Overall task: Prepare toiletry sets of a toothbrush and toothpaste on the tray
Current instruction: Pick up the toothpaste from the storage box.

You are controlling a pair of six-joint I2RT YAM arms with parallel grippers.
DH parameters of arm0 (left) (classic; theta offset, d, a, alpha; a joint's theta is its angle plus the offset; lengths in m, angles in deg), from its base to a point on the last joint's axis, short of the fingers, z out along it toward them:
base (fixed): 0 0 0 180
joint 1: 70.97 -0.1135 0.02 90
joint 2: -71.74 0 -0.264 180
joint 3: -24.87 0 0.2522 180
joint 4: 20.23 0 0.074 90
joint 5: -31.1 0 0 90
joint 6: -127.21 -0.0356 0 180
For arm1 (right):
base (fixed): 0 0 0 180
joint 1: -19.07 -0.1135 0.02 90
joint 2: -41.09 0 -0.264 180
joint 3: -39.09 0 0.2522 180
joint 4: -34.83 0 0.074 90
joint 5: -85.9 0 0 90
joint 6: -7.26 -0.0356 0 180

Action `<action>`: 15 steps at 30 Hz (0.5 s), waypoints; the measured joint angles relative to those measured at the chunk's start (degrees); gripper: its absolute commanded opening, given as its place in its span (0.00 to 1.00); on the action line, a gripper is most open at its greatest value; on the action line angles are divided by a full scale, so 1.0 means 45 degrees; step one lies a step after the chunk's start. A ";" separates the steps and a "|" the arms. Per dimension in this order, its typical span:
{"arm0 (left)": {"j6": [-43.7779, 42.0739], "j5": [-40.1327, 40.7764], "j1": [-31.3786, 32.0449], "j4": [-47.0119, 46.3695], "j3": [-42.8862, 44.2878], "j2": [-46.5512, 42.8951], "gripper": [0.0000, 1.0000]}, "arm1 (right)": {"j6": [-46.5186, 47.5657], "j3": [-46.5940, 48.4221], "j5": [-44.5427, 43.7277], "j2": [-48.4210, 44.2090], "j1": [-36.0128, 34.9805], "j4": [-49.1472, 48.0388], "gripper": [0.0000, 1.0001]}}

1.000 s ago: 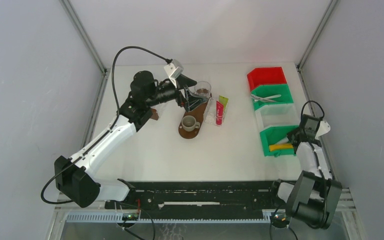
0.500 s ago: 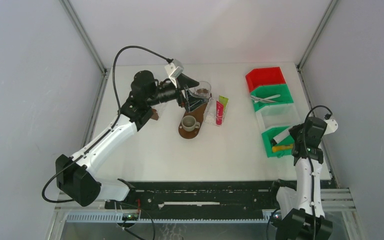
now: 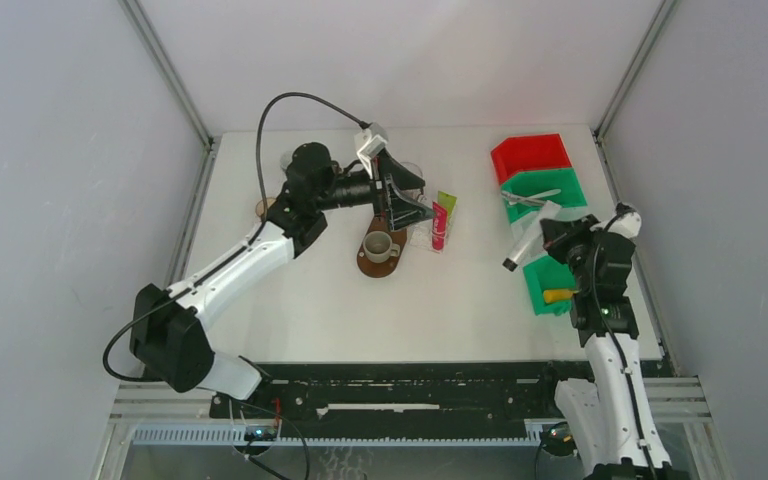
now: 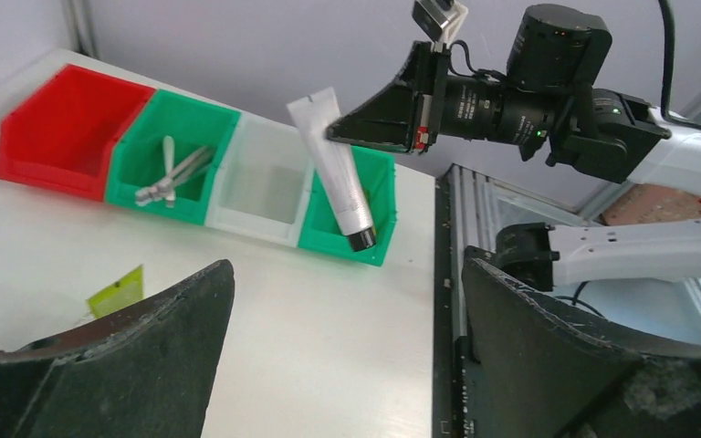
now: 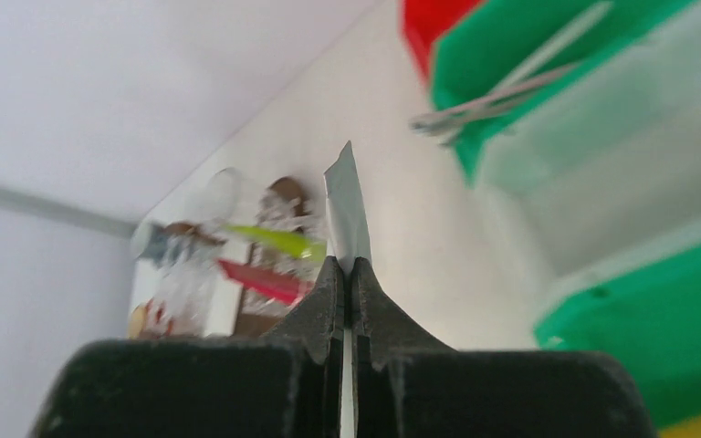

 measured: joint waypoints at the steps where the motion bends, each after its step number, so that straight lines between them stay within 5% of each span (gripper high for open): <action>1: 0.0141 -0.0049 0.0087 -0.0019 0.0000 0.0112 0.97 | -0.0044 -0.0005 0.0175 0.0005 -0.0282 -0.0282 0.00; 6: 0.0709 0.0034 0.0223 -0.0500 -0.0194 0.0107 0.97 | -0.0306 -0.0010 0.1525 0.0316 -0.1763 -0.2161 0.00; 15: 0.2390 0.1064 0.0670 -0.2953 -0.4580 -0.0850 0.95 | -0.0267 -0.0185 0.4507 0.1389 -0.4828 -0.5455 0.00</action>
